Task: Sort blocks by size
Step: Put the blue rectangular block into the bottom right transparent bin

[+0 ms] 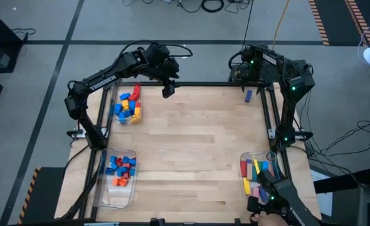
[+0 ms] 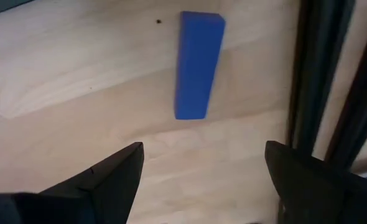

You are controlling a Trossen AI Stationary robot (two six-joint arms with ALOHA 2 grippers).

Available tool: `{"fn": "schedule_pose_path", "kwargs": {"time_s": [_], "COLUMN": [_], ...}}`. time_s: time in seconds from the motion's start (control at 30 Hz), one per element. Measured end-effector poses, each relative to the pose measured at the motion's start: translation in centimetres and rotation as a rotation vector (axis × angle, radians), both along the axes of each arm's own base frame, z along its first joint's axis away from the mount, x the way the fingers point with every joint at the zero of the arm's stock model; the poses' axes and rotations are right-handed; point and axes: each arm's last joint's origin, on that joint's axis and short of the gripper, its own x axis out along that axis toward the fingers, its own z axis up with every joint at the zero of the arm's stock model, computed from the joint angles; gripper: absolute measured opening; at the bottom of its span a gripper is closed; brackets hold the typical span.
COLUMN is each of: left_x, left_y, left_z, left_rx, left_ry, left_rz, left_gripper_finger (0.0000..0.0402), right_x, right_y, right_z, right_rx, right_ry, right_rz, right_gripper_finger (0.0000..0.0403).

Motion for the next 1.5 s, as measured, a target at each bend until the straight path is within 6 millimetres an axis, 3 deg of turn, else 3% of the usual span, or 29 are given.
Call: {"fn": "schedule_pose_path", "kwargs": {"time_s": [0.13,0.33,0.5,0.63,0.73,0.8,0.93,1.07,1.17,1.27,1.4,1.5], "left_x": [-0.2,-0.8,-1.1,-1.2,-1.2,-1.2,-1.3,-1.3,-1.5,-1.5,-1.5,-1.5], "left_y": [0.6,1.6,2.2,2.4,2.4,2.4,2.3,2.3,2.1,2.0,2.0,2.0], "left_z": [0.1,0.2,0.2,0.2,0.2,0.2,0.2,0.0,-0.1,-0.2,-0.2,-0.2], "left_rx": [0.007,0.012,0.017,-0.001,-0.001,-0.001,-0.006,-0.019,-0.032,-0.033,-0.023,-0.018], "left_ry": [-0.012,-0.021,-0.029,-0.033,-0.032,-0.032,-0.025,-0.013,0.012,0.025,0.022,0.022], "left_rz": [0.016,0.05,0.07,0.094,0.094,0.093,0.092,0.087,0.082,0.074,0.064,0.059], "left_gripper_finger": [0.0208,0.0208,0.0208,0.0208,0.0208,0.0208,0.0208,0.0208,0.0208,0.0208,0.0208,0.0208], "right_x": [0.3,3.4,8.6,13.0,15.7,16.2,14.1,12.8,12.2,11.0,9.6,8.0], "right_y": [0.7,4.1,8.2,10.7,10.8,10.5,11.1,13.1,13.6,14.3,14.8,14.8], "right_z": [1.7,7.1,10.3,11.0,10.2,8.2,2.3,-1.5,-3.1,-3.9,-3.8,-3.4], "right_rx": [-0.03,-0.229,-0.493,-0.759,-0.881,-0.876,-0.686,-0.679,-0.75,-0.83,-0.813,-0.811], "right_ry": [-0.03,-0.092,-0.076,-0.101,-0.208,-0.188,0.047,0.062,0.043,0.15,0.318,0.488], "right_rz": [0.068,0.13,0.115,-0.169,-0.461,-0.633,-0.922,-1.201,-1.237,-1.193,-1.138,-1.099], "right_gripper_finger": [0.032,0.032,0.032,0.032,0.032,0.032,0.032,0.0308,0.0292,0.0275,0.0239,0.019]}}
